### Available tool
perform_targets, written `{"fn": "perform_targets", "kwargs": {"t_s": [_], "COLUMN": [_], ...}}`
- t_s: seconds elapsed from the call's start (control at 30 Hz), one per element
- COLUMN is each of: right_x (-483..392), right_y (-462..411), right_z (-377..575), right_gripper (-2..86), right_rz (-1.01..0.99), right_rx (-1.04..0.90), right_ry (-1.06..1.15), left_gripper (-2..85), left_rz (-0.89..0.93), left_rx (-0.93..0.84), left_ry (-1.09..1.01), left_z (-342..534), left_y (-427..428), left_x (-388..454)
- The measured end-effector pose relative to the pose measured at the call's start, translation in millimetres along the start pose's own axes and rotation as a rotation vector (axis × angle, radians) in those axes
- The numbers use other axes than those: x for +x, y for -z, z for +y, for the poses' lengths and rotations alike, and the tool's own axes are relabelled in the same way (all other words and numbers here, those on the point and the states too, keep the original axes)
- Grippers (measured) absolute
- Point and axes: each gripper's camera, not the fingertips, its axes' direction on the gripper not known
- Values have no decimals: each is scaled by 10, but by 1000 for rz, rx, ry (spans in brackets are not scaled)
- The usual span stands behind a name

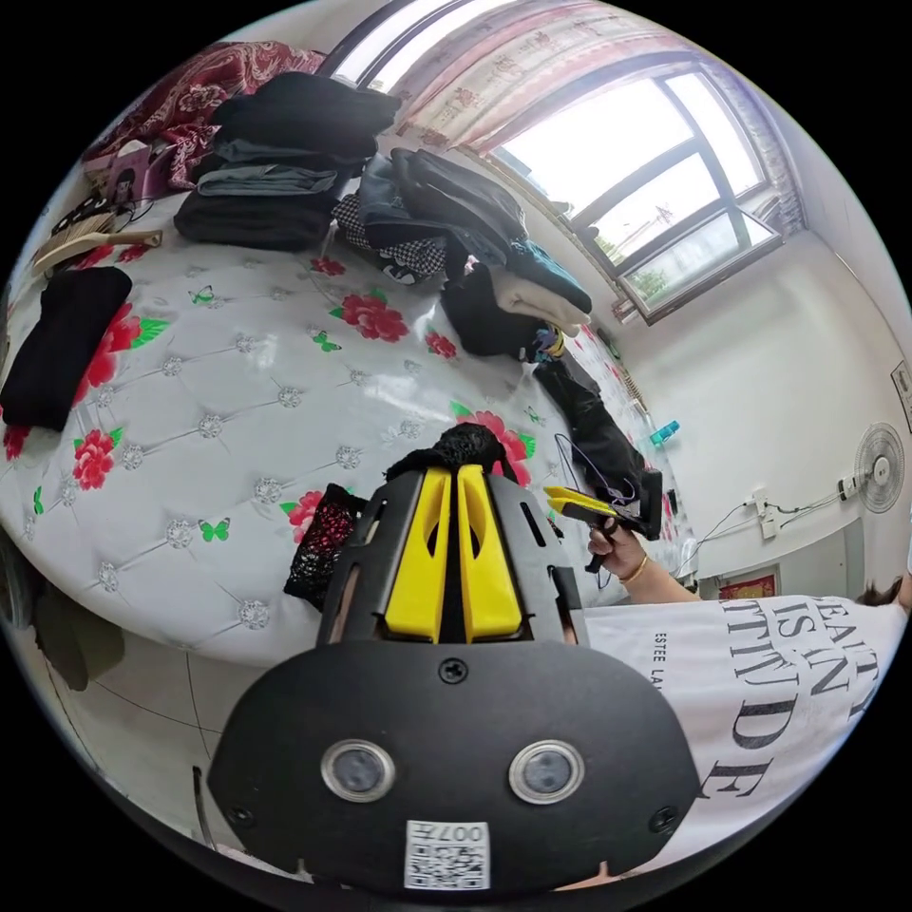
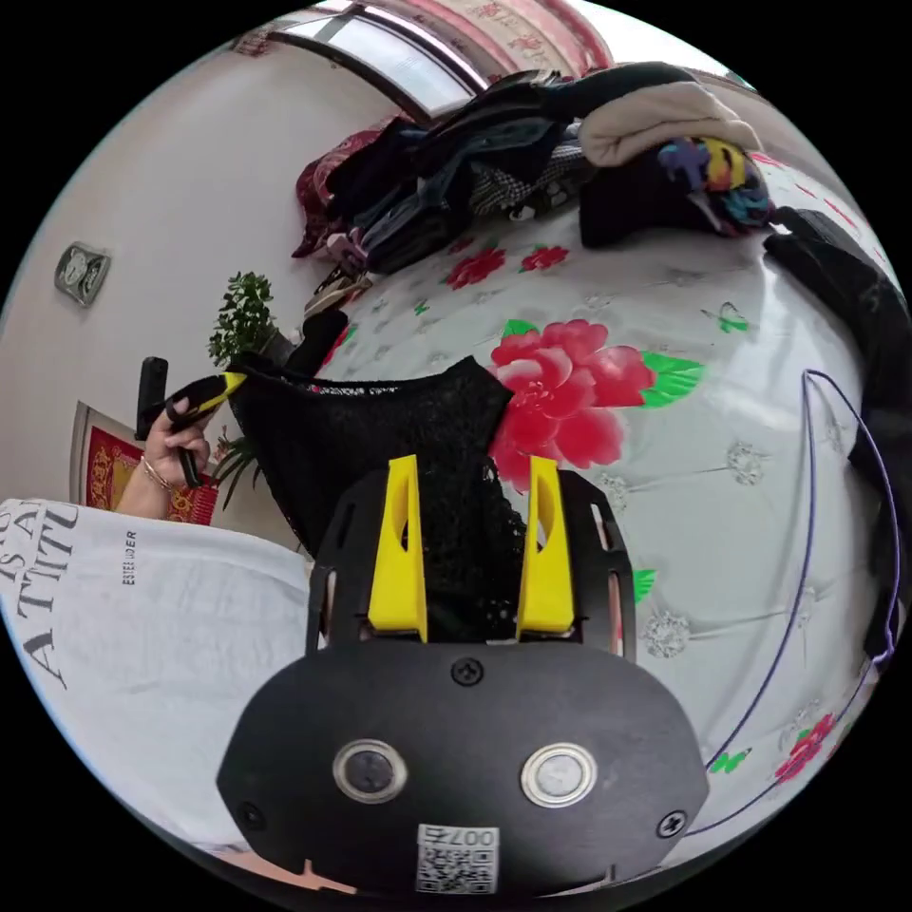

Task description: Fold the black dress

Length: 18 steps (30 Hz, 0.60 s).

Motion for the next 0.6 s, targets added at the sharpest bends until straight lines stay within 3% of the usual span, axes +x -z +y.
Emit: {"fn": "perform_targets", "kwargs": {"t_s": [0.17, 0.37, 0.6], "right_x": [-169, -675, -1291], "right_y": [-471, 228, 1082], "right_z": [-219, -655, -2188], "right_gripper": [26, 3, 18], "right_rz": [7, 80, 290], "right_rx": [-225, -58, 307], "right_ry": [17, 172, 172], "left_gripper": [-10, -9, 11], "left_rz": [-1, -45, -40], "left_rx": [-16, -9, 264], "left_ry": [4, -12, -109], "left_z": [26, -345, -2104], "left_y": [56, 229, 781], "left_x": [-91, -298, -279]}}
